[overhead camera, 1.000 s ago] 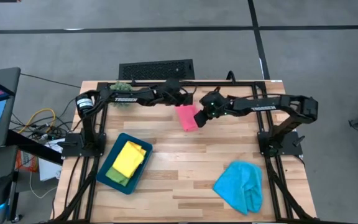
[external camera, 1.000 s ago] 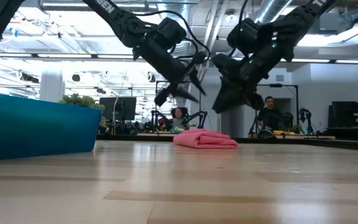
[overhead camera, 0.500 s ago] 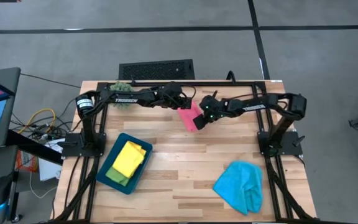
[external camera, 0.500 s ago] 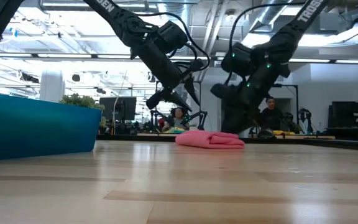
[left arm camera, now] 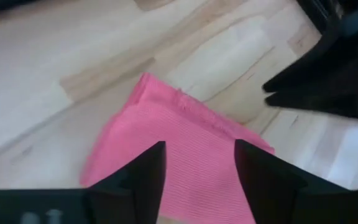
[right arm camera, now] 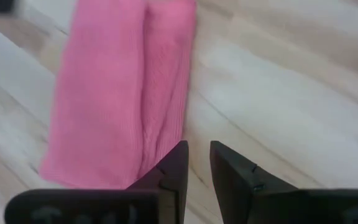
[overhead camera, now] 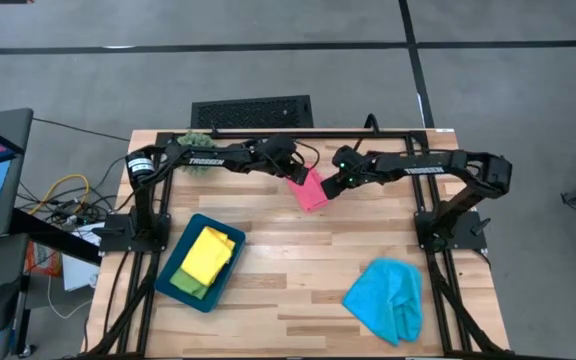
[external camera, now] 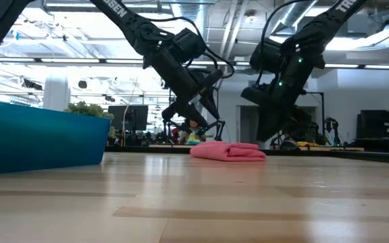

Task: Fold microfiber towels
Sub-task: Fold the pink microfiber towel

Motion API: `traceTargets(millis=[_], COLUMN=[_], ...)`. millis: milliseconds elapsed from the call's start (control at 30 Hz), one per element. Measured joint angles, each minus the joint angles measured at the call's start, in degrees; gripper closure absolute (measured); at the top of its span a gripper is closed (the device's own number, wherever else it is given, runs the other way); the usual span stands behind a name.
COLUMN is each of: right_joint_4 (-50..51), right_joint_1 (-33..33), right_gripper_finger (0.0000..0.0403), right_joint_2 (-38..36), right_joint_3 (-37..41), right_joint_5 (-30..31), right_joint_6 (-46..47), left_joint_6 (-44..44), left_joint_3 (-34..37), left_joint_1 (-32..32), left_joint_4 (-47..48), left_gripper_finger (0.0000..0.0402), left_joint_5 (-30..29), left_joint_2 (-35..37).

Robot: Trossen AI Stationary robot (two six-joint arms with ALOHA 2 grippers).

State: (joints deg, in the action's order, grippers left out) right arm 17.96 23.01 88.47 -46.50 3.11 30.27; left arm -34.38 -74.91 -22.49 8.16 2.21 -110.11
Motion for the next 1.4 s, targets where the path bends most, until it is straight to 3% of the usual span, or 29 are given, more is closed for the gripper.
traceTargets(millis=[300,533,767,967,1100,1400], right_joint_4=[-0.43,-0.39,-0.40,-0.31,-0.35,-0.42], right_joint_1=[0.76,0.76,0.76,0.21,-0.64,-1.62], right_gripper_finger=[0.0311,0.0311,0.0311,0.0311,0.0311,0.0311], right_joint_2=[-6.61,-7.55,-7.55,-7.57,-7.57,-7.57], right_joint_3=[-0.04,-0.04,-0.04,-0.04,-0.04,-0.04], right_joint_5=[-0.15,-0.19,-0.20,-0.24,-0.26,-0.27], right_joint_6=[-0.27,-0.12,1.25,2.53,2.76,2.77], left_joint_6=[19.11,30.55,31.75,36.66,36.47,37.05], left_joint_3=[0.00,0.00,-2.09,-14.48,-19.30,-19.77], left_joint_1=[-2.96,-2.92,-3.33,-2.92,-2.91,-2.20], left_joint_4=[-2.31,-1.43,0.21,14.11,18.42,21.17], left_gripper_finger=[0.0140,0.0127,0.0126,0.0126,0.0126,0.0126], left_joint_5=[3.36,6.45,6.25,-0.14,-1.07,1.28], left_joint_2=[-0.60,-0.62,-4.08,-11.82,-14.90,-14.74])
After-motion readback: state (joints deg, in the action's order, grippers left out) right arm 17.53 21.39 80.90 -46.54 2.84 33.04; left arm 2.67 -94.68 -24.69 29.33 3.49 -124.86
